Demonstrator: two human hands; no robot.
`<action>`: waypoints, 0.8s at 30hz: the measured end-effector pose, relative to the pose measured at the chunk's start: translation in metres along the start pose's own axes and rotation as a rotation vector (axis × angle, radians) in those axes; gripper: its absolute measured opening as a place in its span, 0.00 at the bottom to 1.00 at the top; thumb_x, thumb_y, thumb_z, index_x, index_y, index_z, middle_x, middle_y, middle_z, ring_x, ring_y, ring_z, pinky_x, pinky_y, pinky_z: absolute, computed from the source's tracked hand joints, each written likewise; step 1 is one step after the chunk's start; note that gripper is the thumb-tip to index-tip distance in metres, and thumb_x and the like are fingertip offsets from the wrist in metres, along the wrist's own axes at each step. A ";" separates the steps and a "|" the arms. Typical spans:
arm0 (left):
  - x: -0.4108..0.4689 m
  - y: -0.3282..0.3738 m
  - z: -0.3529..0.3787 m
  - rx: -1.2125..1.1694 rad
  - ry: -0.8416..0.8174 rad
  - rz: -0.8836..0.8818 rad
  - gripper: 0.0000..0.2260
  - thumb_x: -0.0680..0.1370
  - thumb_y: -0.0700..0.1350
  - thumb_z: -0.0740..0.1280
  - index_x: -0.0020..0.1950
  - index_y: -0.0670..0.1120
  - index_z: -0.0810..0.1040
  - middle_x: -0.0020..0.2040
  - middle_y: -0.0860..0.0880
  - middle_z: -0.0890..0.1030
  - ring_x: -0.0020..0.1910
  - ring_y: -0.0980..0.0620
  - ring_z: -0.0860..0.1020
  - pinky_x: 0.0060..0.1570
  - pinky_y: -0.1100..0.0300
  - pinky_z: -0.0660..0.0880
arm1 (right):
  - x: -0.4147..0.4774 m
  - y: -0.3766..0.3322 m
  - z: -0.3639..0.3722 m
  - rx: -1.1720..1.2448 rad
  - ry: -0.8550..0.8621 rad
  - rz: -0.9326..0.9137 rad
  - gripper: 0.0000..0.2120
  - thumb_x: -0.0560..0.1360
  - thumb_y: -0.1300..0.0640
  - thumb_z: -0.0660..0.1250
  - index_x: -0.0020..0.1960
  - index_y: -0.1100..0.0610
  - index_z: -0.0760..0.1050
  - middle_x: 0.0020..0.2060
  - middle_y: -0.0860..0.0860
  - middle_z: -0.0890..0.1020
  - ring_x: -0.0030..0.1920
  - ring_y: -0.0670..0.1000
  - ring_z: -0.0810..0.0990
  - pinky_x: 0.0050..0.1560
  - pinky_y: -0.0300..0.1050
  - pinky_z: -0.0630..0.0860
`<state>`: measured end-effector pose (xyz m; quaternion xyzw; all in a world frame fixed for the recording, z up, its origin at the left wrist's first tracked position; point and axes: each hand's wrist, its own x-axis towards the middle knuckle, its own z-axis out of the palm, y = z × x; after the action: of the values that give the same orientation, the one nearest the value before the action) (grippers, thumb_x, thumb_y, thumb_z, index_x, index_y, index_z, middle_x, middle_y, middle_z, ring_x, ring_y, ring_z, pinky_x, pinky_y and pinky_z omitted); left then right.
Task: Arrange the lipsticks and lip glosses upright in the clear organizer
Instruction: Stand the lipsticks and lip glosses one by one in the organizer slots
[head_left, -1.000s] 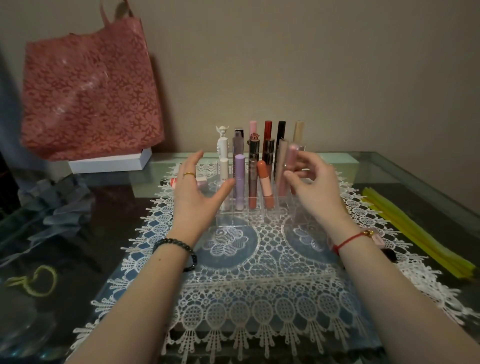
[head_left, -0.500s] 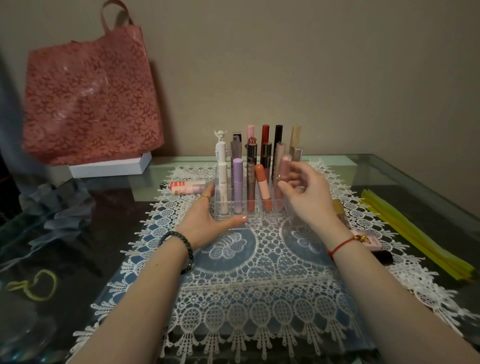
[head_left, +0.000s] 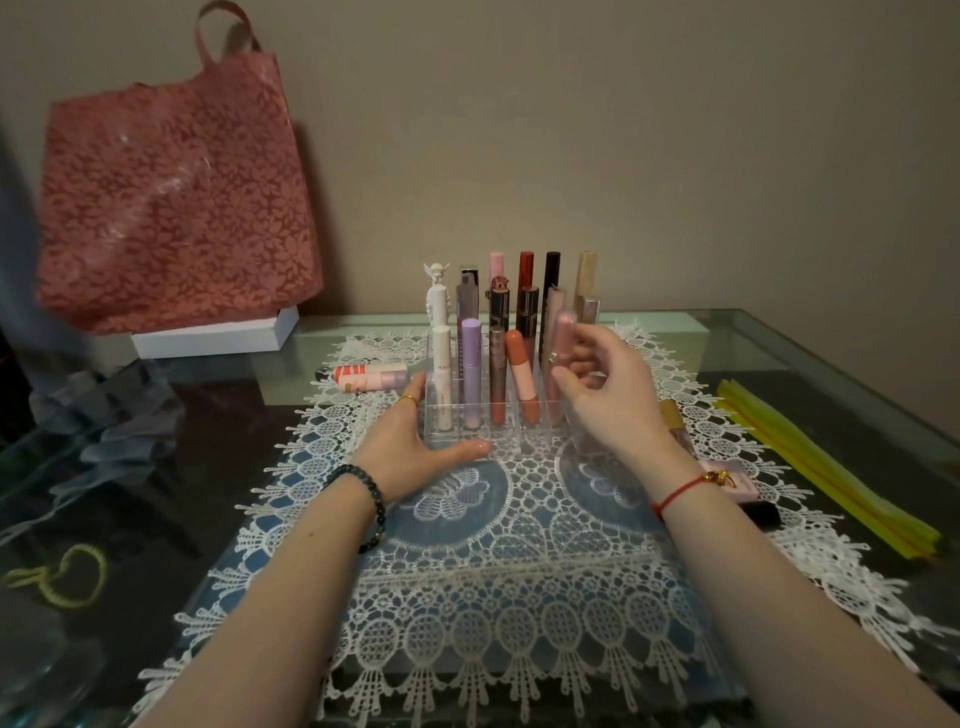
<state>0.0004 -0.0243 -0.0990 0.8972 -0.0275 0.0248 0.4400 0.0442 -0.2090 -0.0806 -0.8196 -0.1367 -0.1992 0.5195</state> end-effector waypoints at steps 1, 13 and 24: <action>-0.001 0.001 0.000 -0.010 -0.005 0.001 0.49 0.62 0.57 0.71 0.74 0.49 0.46 0.64 0.51 0.71 0.38 0.66 0.70 0.30 0.75 0.68 | 0.000 0.000 0.000 0.000 0.001 -0.001 0.21 0.71 0.64 0.66 0.62 0.53 0.69 0.44 0.43 0.75 0.45 0.42 0.75 0.45 0.37 0.76; -0.002 0.001 0.000 -0.005 0.016 0.021 0.47 0.63 0.55 0.72 0.74 0.49 0.47 0.65 0.50 0.71 0.48 0.59 0.71 0.42 0.70 0.68 | 0.005 -0.012 -0.013 0.028 0.132 -0.062 0.15 0.72 0.63 0.65 0.59 0.56 0.71 0.42 0.42 0.75 0.42 0.39 0.75 0.40 0.27 0.75; -0.003 0.005 0.005 0.044 0.055 0.013 0.45 0.65 0.53 0.72 0.74 0.50 0.48 0.65 0.50 0.71 0.42 0.62 0.71 0.43 0.69 0.68 | 0.003 -0.014 -0.099 -0.099 0.039 -0.077 0.10 0.71 0.57 0.69 0.52 0.51 0.76 0.42 0.46 0.81 0.42 0.44 0.79 0.46 0.37 0.75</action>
<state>-0.0030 -0.0316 -0.0986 0.9055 -0.0206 0.0529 0.4205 0.0222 -0.2924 -0.0301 -0.8345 -0.1478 -0.2413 0.4728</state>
